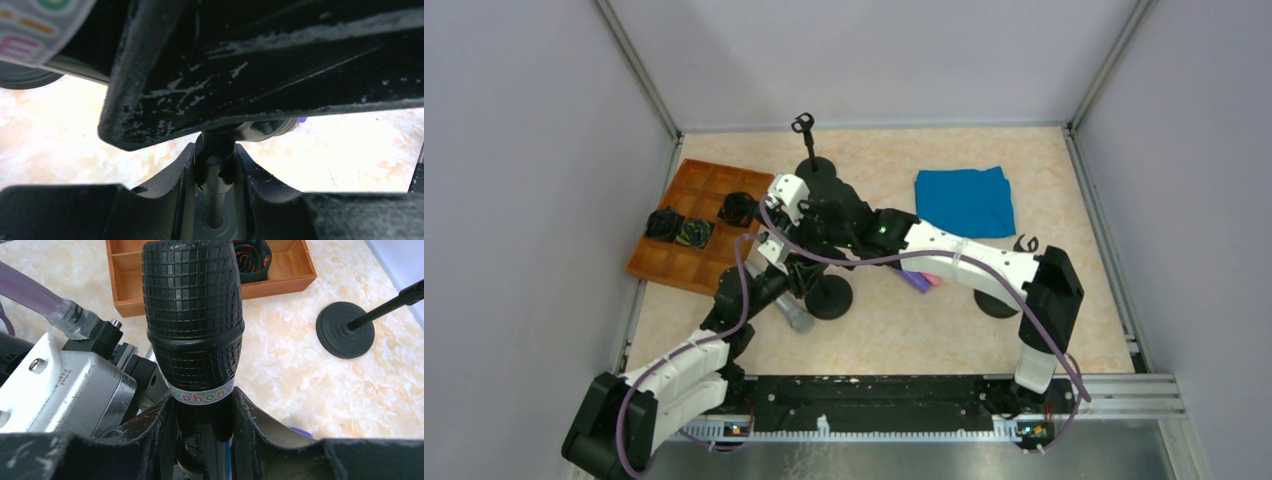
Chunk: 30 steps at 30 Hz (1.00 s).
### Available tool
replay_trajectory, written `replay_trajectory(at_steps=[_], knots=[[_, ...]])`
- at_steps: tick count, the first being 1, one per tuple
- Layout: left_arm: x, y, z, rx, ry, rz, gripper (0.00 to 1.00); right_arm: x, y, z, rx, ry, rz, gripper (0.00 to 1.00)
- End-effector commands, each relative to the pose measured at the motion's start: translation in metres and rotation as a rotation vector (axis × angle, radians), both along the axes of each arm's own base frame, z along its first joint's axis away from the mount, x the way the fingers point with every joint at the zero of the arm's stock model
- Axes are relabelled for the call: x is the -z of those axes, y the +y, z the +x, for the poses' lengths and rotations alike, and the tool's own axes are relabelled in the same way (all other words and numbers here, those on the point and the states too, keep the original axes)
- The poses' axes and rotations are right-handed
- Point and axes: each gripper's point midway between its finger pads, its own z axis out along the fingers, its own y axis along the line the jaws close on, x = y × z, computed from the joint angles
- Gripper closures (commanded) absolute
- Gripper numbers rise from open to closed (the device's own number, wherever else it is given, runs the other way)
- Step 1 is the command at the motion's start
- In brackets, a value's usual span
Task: Attach the microphones to the stand
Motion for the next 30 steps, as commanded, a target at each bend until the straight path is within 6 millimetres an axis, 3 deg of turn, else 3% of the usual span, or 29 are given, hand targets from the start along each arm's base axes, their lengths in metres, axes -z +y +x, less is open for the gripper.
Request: replay_trajectory(at_steps=[1, 7, 8, 10, 13, 15, 17, 24, 30], knots=[[-0.034, 0.004, 0.014, -0.059, -0.110, -0.022, 1.00, 0.172, -0.096, -0.111, -0.119, 0.472, -0.616, 1.00], [-0.032, 0.005, 0.016, -0.069, -0.110, -0.016, 1.00, 0.167, -0.098, -0.114, -0.115, 0.464, -0.569, 1.00], [-0.033, 0.005, 0.016, -0.069, -0.113, -0.016, 0.92, 0.166, -0.099, -0.115, -0.110, 0.464, -0.563, 1.00], [-0.035, 0.005, 0.017, -0.071, -0.120, -0.016, 0.61, 0.163, -0.100, -0.115, -0.093, 0.464, -0.539, 1.00], [-0.042, 0.006, 0.017, -0.075, -0.133, -0.020, 0.41, 0.158, -0.100, -0.110, -0.029, 0.447, -0.483, 1.00], [-0.047, 0.006, 0.014, -0.069, -0.148, -0.025, 0.15, 0.155, -0.100, -0.108, 0.045, 0.457, -0.434, 1.00], [-0.051, 0.006, 0.012, -0.068, -0.167, -0.030, 0.04, 0.152, -0.101, -0.106, 0.103, 0.465, -0.395, 1.00], [-0.052, 0.007, 0.000, -0.079, -0.252, -0.033, 0.01, 0.136, -0.107, -0.097, 0.276, 0.484, -0.364, 1.00], [-0.060, 0.009, -0.001, -0.151, -0.355, -0.051, 0.01, 0.134, -0.109, -0.101, 0.322, 0.552, -0.374, 1.00]])
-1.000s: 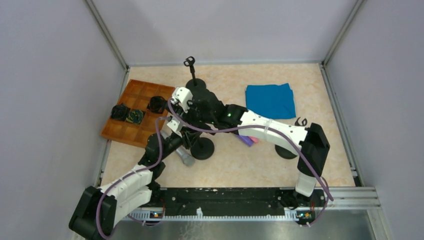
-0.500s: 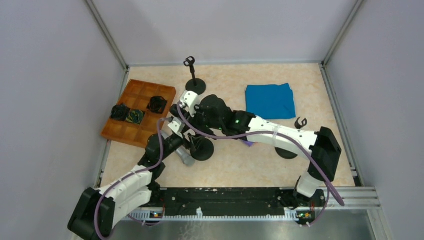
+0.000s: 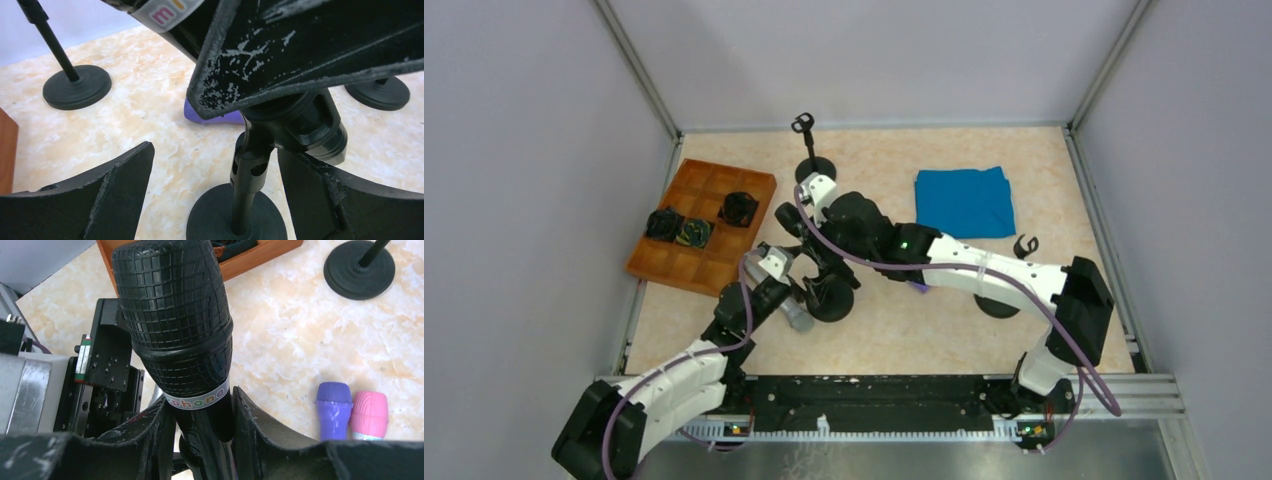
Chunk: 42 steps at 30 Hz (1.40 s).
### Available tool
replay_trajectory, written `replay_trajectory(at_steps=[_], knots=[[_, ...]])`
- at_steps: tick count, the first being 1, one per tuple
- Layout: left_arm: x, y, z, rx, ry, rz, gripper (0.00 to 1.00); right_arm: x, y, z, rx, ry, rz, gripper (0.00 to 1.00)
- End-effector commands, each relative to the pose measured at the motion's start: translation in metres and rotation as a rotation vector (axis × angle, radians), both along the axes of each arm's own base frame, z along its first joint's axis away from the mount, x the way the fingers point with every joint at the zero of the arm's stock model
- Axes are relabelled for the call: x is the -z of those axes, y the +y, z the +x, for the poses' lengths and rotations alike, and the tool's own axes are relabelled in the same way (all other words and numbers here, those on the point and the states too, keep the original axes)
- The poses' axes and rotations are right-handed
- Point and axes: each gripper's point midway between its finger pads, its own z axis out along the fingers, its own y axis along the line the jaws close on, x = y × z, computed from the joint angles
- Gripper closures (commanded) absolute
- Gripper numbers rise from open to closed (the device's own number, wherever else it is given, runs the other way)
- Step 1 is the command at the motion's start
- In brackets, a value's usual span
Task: Attach the microphones to the stand
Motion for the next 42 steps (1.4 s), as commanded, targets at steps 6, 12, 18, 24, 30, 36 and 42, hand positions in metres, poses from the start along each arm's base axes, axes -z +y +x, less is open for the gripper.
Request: replay_trajectory(at_steps=[6, 12, 18, 24, 30, 36, 42], knots=[[-0.056, -0.001, 0.008, -0.078, -0.311, -0.032, 0.01, 0.145, -0.079, -0.085, 0.072, 0.526, -0.493, 1.00], [-0.073, -0.013, 0.007, -0.035, -0.337, -0.073, 0.03, 0.145, -0.080, -0.083, 0.080, 0.531, -0.494, 1.00], [-0.083, -0.025, 0.006, 0.024, -0.335, -0.073, 0.45, 0.149, -0.081, -0.083, 0.082, 0.535, -0.501, 1.00], [-0.079, -0.033, 0.005, 0.061, -0.320, -0.058, 0.95, 0.151, -0.080, -0.088, 0.054, 0.550, -0.499, 1.00], [-0.076, -0.029, 0.014, 0.015, -0.259, -0.096, 1.00, 0.156, -0.092, -0.089, 0.039, 0.513, -0.512, 1.00], [-0.071, -0.018, 0.025, -0.072, -0.200, -0.117, 1.00, 0.178, -0.113, -0.107, 0.015, 0.530, -0.567, 1.00], [-0.069, -0.022, 0.022, -0.041, -0.204, -0.089, 1.00, 0.169, -0.108, -0.107, 0.010, 0.510, -0.544, 1.00]])
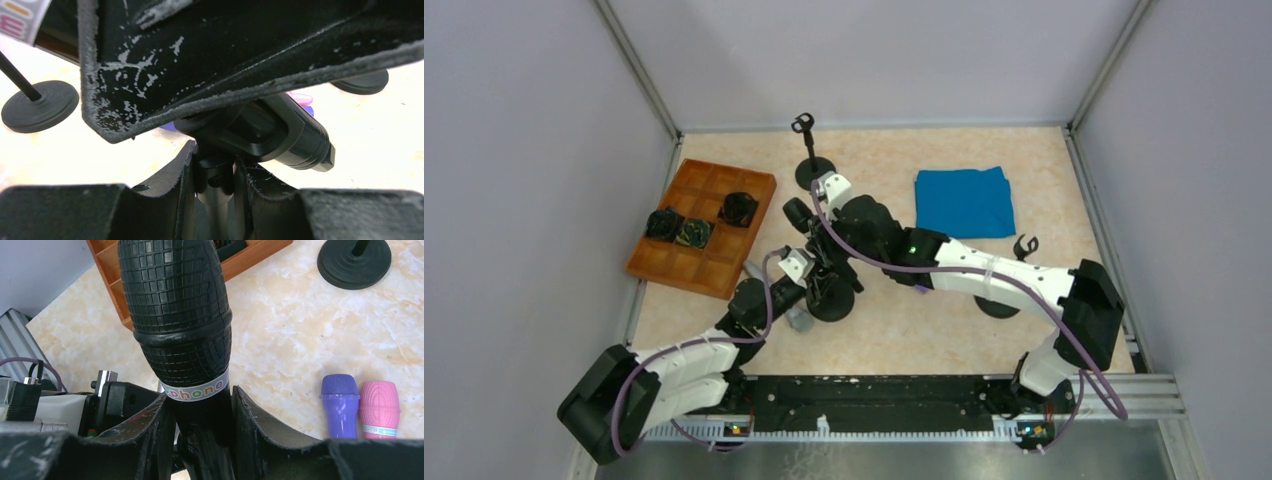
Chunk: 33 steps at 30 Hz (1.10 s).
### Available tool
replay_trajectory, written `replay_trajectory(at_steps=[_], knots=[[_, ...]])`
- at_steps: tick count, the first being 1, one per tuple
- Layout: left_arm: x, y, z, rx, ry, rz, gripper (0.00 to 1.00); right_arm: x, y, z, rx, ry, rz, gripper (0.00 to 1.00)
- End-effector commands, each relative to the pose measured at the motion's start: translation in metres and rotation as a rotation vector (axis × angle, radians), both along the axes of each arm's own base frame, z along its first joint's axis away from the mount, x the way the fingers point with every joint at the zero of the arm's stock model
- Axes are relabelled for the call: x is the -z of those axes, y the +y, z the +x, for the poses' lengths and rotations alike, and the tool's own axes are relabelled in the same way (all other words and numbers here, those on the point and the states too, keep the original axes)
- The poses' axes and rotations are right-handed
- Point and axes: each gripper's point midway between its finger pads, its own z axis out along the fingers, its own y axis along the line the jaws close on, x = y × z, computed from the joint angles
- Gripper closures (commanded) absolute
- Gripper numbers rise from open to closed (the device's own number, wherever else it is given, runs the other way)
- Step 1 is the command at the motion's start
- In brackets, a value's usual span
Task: Attach the microphones to the stand
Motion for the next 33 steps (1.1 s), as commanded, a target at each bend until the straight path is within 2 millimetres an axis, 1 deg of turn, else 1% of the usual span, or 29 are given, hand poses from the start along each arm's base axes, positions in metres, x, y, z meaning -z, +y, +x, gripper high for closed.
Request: replay_trajectory(at_steps=[1, 4, 9, 11, 15, 17, 22, 28, 31, 33], knots=[[-0.073, 0.012, 0.026, -0.129, -0.152, -0.149, 1.00, 0.152, -0.097, -0.111, -0.108, 0.473, -0.582, 1.00], [-0.072, 0.018, 0.030, -0.171, -0.147, -0.155, 1.00, 0.145, -0.102, -0.113, -0.118, 0.470, -0.602, 1.00], [-0.069, 0.018, 0.033, -0.181, -0.124, -0.148, 1.00, 0.146, -0.128, -0.124, -0.122, 0.497, -0.670, 1.00], [-0.068, 0.022, 0.037, -0.213, -0.111, -0.153, 1.00, 0.147, -0.136, -0.128, -0.127, 0.508, -0.704, 1.00], [-0.065, 0.022, 0.040, -0.225, -0.096, -0.158, 1.00, 0.152, -0.149, -0.136, -0.139, 0.529, -0.762, 1.00], [-0.065, 0.024, 0.041, -0.234, -0.090, -0.165, 1.00, 0.155, -0.153, -0.140, -0.144, 0.540, -0.783, 1.00], [-0.064, 0.036, 0.047, -0.260, -0.071, -0.194, 1.00, 0.165, -0.164, -0.148, -0.152, 0.566, -0.825, 1.00], [-0.061, 0.047, 0.050, -0.284, -0.063, -0.201, 1.00, 0.166, -0.170, -0.152, -0.157, 0.573, -0.852, 1.00], [-0.059, 0.051, 0.051, -0.294, -0.058, -0.201, 1.00, 0.168, -0.171, -0.155, -0.167, 0.578, -0.860, 1.00], [-0.059, 0.047, 0.049, -0.268, -0.056, -0.198, 1.00, 0.169, -0.171, -0.156, -0.175, 0.581, -0.868, 1.00]])
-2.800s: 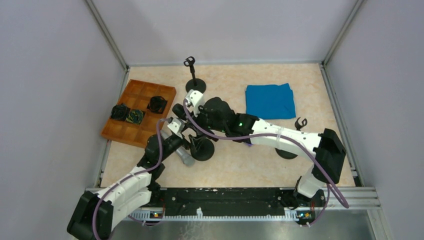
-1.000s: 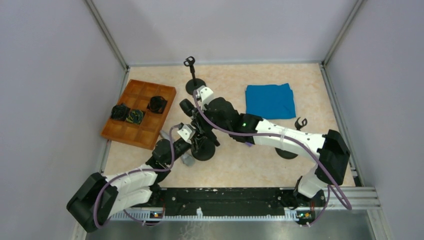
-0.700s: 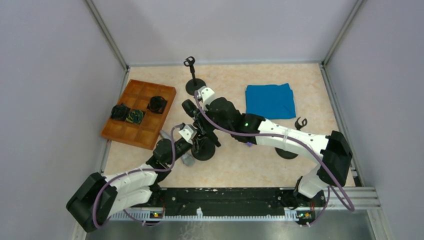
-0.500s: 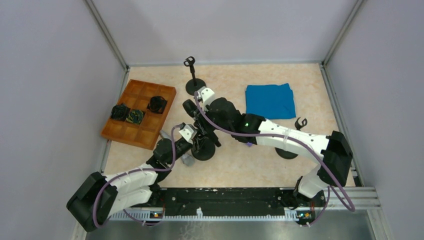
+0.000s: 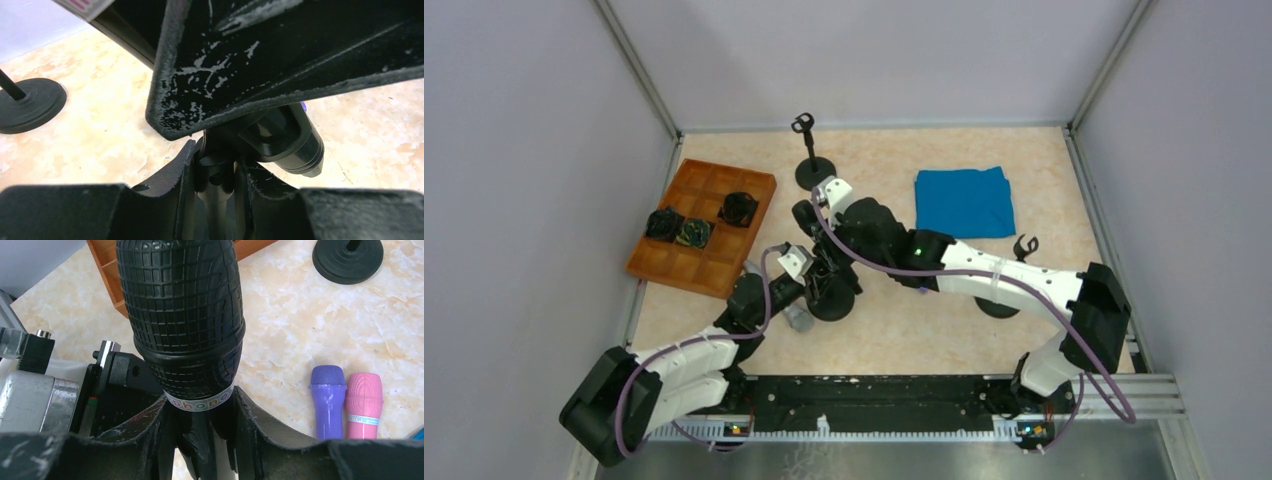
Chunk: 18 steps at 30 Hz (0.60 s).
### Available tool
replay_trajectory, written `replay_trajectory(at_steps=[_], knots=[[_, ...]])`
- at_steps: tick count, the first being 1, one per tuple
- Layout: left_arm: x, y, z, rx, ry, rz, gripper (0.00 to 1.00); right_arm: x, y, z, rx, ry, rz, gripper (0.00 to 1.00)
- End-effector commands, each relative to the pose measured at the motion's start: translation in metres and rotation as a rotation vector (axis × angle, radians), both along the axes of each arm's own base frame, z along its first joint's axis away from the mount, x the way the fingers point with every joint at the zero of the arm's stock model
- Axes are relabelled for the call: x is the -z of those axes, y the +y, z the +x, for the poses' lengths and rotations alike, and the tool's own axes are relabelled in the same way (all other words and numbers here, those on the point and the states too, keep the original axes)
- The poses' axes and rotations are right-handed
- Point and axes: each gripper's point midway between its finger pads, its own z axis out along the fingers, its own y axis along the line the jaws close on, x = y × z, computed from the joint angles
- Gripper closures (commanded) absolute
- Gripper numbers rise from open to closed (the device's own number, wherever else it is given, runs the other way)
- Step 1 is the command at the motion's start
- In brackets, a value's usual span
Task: Attach the microphones to the stand
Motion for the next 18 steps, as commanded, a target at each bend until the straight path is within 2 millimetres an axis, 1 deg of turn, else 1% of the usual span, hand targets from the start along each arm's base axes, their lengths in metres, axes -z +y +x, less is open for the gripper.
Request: replay_trajectory(at_steps=[1, 11, 14, 18], knots=[[-0.061, 0.046, 0.047, -0.303, -0.083, -0.201, 1.00, 0.169, -0.159, -0.149, -0.128, 0.592, -0.827, 1.00], [-0.061, 0.048, 0.048, -0.301, -0.080, -0.209, 1.00, 0.176, -0.169, -0.154, -0.146, 0.590, -0.904, 1.00], [-0.061, 0.049, 0.048, -0.304, -0.080, -0.209, 1.00, 0.179, -0.174, -0.151, -0.139, 0.569, -0.938, 1.00], [-0.061, 0.050, 0.048, -0.306, -0.079, -0.209, 1.00, 0.182, -0.177, -0.154, -0.153, 0.573, -0.961, 1.00]])
